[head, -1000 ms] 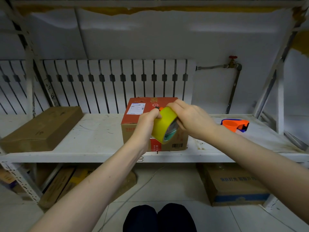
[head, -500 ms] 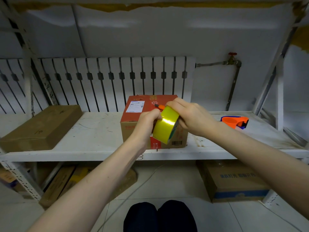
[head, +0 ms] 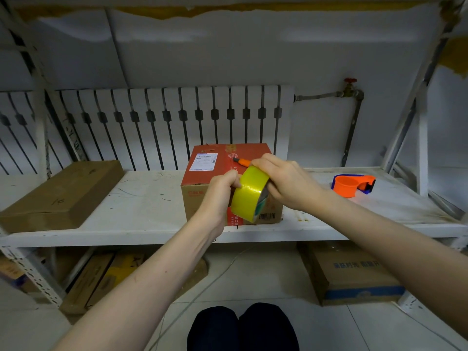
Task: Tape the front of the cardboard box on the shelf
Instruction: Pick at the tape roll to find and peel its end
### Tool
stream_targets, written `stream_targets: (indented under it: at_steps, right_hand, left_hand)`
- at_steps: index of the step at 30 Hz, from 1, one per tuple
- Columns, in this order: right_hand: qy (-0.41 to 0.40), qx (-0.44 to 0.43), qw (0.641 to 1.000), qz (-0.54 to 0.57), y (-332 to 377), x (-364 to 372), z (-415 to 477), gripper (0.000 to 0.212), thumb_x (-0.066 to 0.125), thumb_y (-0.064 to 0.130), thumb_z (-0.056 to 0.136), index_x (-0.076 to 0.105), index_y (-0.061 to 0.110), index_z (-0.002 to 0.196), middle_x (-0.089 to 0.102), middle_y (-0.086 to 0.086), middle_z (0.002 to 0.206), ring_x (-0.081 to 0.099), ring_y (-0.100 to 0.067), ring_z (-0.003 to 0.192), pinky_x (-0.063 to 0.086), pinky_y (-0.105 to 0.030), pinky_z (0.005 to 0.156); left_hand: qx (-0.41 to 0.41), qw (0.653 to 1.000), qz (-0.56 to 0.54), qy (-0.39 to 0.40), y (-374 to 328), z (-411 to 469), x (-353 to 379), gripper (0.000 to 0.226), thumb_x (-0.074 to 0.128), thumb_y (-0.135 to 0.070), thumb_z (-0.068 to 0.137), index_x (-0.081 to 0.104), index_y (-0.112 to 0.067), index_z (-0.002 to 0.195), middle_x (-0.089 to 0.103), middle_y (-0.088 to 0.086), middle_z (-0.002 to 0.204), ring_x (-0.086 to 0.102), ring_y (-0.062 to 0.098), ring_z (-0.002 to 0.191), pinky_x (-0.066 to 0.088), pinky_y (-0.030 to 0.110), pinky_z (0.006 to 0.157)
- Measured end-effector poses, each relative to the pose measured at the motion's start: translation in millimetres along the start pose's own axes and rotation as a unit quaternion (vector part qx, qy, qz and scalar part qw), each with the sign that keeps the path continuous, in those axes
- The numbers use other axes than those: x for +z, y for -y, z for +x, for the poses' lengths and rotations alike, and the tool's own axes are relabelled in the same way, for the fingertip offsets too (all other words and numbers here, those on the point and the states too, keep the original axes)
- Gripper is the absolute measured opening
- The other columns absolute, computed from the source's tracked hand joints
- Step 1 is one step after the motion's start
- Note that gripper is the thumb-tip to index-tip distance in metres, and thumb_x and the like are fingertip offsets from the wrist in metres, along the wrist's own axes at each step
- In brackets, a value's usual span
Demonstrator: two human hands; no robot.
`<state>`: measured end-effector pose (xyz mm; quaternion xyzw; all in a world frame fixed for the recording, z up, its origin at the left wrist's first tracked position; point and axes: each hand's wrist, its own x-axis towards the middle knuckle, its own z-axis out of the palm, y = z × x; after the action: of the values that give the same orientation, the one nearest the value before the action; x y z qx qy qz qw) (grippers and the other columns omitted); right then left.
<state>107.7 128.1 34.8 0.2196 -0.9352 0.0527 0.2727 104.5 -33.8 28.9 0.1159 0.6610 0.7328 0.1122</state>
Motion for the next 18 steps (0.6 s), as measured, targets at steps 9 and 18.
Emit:
stream_targets:
  at_steps: [9,18]
  right_hand:
    - [0.002,0.086,0.992,0.095,-15.7,9.1,-1.5,0.043,0.049,0.016,0.094,0.041,0.015,0.136,0.051,-0.007,0.130,0.055,-0.021,0.110,0.048,-0.029,0.083]
    - [-0.115,0.075,0.980,0.146,6.1,1.3,-2.8,0.028,0.053,0.016,0.092,0.061,0.015,0.119,0.061,0.001,0.110,0.056,-0.013,0.100,0.051,-0.031,0.079]
  left_hand:
    - [0.099,0.975,0.153,0.125,2.5,3.7,-15.7,0.017,0.059,-0.006,0.086,0.067,-0.017,0.096,0.068,-0.004,0.090,0.064,-0.001,0.080,0.051,0.015,0.070]
    - [0.172,0.937,0.304,-0.003,14.6,13.9,-15.9,0.023,0.069,-0.016,0.081,0.066,-0.011,0.103,0.070,0.008,0.099,0.063,0.024,0.095,0.052,0.049,0.088]
